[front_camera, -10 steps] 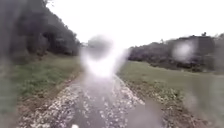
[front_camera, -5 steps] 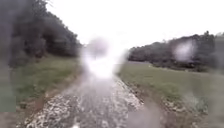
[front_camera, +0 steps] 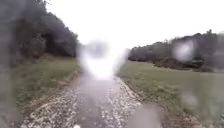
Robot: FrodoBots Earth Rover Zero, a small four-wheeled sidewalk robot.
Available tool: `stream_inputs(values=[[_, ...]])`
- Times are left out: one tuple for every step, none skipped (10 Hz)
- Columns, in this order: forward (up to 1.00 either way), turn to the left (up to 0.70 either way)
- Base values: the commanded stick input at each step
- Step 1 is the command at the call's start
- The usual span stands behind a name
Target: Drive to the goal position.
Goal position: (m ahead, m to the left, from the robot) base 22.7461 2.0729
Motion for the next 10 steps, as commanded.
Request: stream_inputs(values=[[0.85,0.00],[0.85,0.00],[0.85,0.00],[0.85,0.00],[0.85,0.02],[0.85,0.04],[0.85,0.08],[0.85,0.18],[0.85,0.29],[0.85,0.34]])
